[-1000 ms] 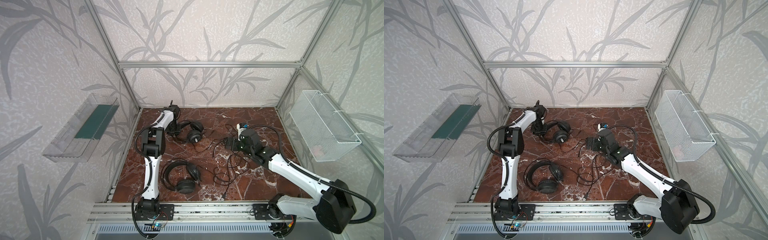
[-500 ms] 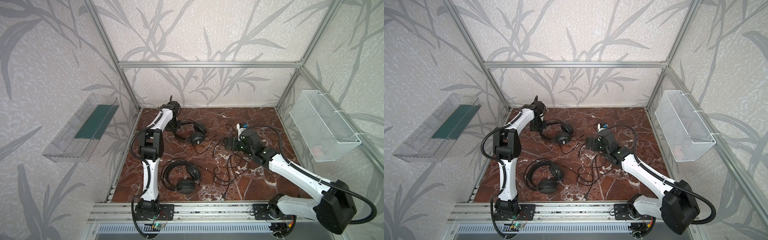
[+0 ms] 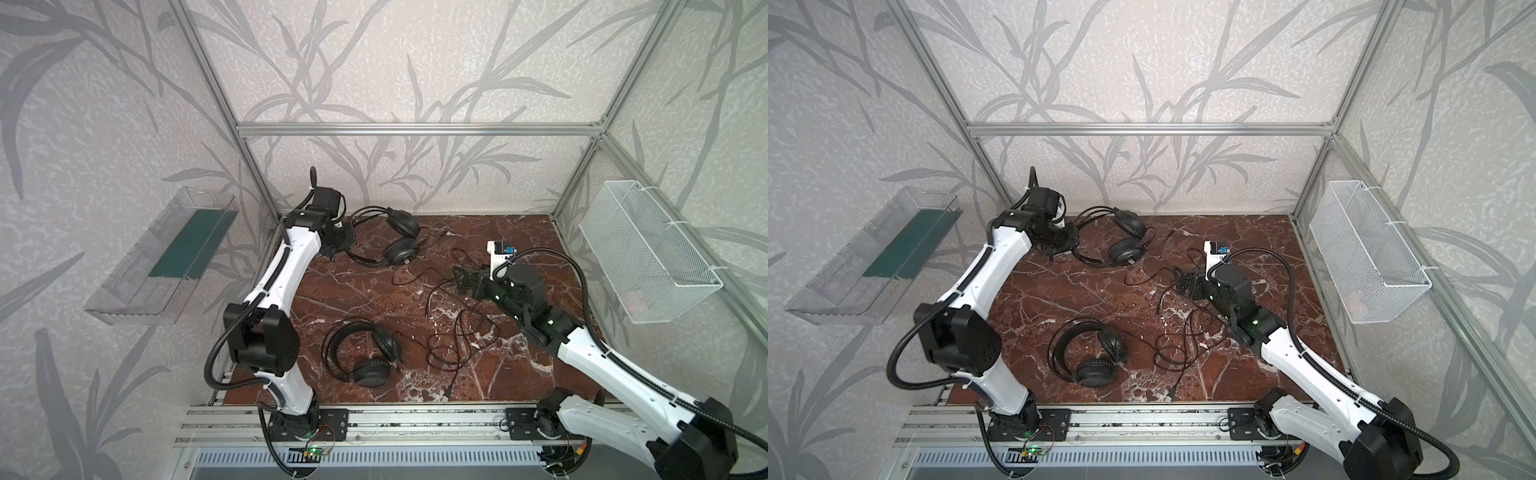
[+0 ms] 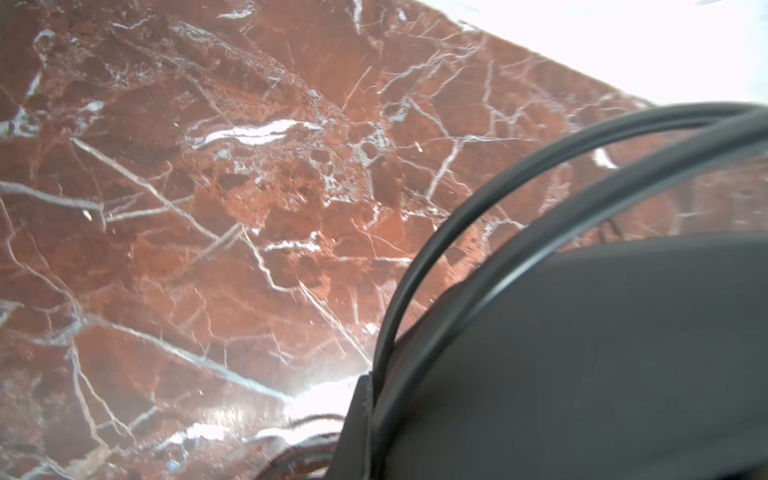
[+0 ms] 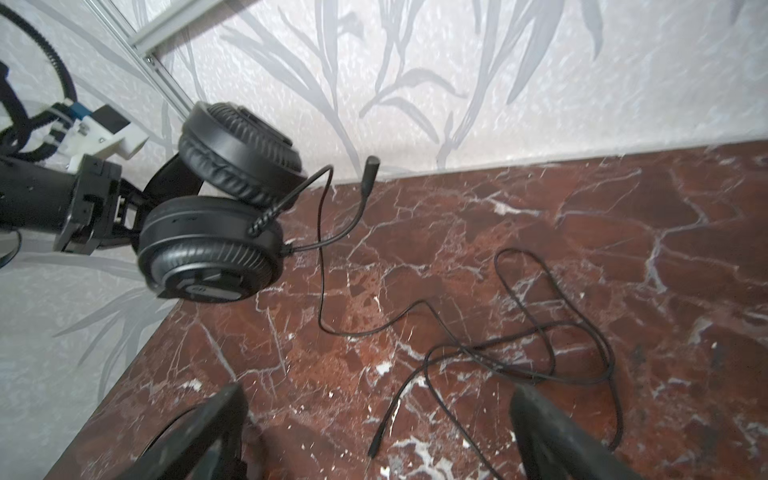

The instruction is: Wrap the headphones

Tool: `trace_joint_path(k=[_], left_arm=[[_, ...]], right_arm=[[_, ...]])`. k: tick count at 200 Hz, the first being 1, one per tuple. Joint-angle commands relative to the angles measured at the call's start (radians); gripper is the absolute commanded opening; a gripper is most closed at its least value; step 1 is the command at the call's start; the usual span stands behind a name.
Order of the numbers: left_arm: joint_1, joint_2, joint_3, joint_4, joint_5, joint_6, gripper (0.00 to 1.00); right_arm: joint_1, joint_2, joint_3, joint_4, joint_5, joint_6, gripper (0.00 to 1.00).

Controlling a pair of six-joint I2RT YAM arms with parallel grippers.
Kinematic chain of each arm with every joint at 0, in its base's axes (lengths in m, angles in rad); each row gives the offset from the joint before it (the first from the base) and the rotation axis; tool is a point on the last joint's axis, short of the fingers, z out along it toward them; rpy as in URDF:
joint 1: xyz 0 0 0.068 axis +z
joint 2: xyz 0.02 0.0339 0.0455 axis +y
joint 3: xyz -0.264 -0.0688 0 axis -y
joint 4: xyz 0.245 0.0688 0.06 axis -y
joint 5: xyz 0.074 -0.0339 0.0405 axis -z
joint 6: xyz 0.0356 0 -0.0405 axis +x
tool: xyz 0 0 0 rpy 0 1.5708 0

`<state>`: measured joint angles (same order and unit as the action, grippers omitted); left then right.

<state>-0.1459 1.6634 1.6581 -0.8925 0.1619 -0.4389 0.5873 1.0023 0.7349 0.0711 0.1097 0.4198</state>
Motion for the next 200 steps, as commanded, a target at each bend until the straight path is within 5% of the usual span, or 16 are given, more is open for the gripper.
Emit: trace_joint_path(k=[1, 60, 89, 118, 200], left_arm=[[0.003, -0.116, -0.038, 0.129, 0.064, -0.057, 0.00], [0.020, -0.305, -0.148, 0.230, 0.217, -0.184, 0.00], [0.040, -0.383, -0.187, 0.283, 0.313, -0.301, 0.00], [0.041, -0.404, -0.178, 0.287, 0.379, -0.351, 0.00], [0.040, -0.414, -0.174, 0.268, 0.375, -0.361, 0.00]], right_arm=[[-0.001, -0.064, -0.045, 0.131, 0.089, -0.031, 0.99], [-0.059, -0.110, -0.045, 0.237, 0.046, -0.019, 0.99], [-0.188, -0.070, -0.091, 0.404, -0.164, 0.127, 0.99], [-0.196, 0.019, -0.029, 0.403, -0.344, 0.142, 0.99], [-0.162, 0.274, 0.062, 0.448, -0.559, 0.137, 0.99]])
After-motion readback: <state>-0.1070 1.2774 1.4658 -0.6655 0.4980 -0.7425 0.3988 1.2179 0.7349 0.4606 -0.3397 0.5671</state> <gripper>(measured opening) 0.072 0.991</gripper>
